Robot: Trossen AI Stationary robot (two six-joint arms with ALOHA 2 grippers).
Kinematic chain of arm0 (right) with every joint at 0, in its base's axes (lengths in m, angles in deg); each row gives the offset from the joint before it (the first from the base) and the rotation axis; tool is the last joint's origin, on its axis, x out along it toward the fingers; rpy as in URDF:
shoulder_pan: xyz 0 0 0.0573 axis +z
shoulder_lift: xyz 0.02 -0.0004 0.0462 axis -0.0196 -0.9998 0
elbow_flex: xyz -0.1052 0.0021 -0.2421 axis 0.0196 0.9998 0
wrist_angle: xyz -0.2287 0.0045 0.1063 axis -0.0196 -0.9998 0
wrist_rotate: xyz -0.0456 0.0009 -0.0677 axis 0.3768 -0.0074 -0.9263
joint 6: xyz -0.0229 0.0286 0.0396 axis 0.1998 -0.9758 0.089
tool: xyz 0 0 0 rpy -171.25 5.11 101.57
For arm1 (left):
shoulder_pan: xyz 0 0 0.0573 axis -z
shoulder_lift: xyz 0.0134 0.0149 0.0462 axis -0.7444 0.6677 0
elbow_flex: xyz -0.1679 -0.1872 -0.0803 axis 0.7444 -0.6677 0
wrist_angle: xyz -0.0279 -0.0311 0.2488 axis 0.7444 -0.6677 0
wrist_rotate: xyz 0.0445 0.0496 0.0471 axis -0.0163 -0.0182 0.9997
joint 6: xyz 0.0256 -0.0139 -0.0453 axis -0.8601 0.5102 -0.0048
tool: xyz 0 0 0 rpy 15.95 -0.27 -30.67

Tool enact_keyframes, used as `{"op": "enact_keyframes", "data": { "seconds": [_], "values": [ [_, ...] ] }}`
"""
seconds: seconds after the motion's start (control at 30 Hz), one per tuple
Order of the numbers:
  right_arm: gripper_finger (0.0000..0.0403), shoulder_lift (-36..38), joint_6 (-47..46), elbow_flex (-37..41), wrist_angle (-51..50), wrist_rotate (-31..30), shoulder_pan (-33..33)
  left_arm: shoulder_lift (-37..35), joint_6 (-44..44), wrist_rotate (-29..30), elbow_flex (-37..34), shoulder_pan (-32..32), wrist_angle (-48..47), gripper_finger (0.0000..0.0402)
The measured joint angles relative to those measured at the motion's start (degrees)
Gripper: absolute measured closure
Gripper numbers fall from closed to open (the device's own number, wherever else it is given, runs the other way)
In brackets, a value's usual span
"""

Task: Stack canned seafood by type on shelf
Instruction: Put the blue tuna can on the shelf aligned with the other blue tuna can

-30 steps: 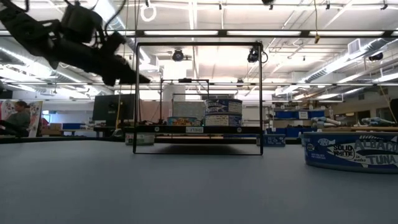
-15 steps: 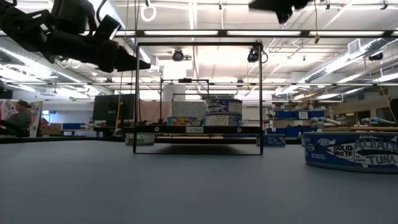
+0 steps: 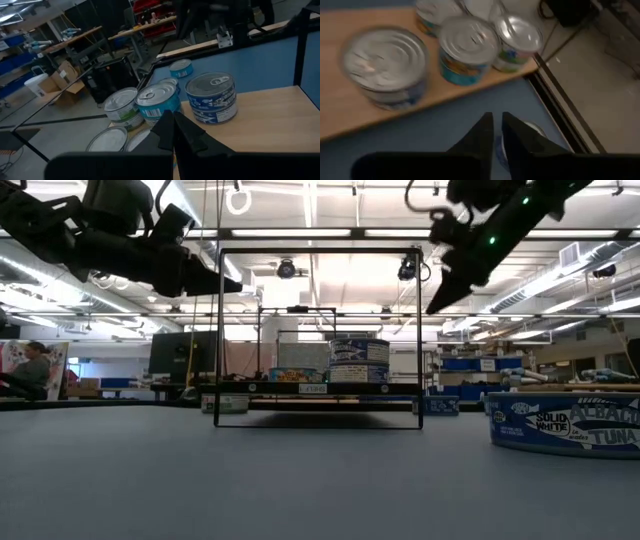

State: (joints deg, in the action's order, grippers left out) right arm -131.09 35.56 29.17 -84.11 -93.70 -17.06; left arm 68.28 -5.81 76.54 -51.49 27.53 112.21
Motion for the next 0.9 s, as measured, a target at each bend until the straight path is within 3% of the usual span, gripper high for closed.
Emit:
{"op": "enact_keyframes", "data": {
  "seconds": [0.43, 0.9],
  "values": [
    [0.0255, -15.57, 9.32, 0.0, -0.25, 2.03, -6.95, 0.0, -0.1, -1.52, 0.0, 0.02, -0.66, 0.0398],
    [0.0277, -27.95, 12.98, -0.11, 5.04, -0.82, -10.53, 0.0, -0.13, -1.5, 0.0, 0.02, -2.55, 0.0398]
  ]
}}
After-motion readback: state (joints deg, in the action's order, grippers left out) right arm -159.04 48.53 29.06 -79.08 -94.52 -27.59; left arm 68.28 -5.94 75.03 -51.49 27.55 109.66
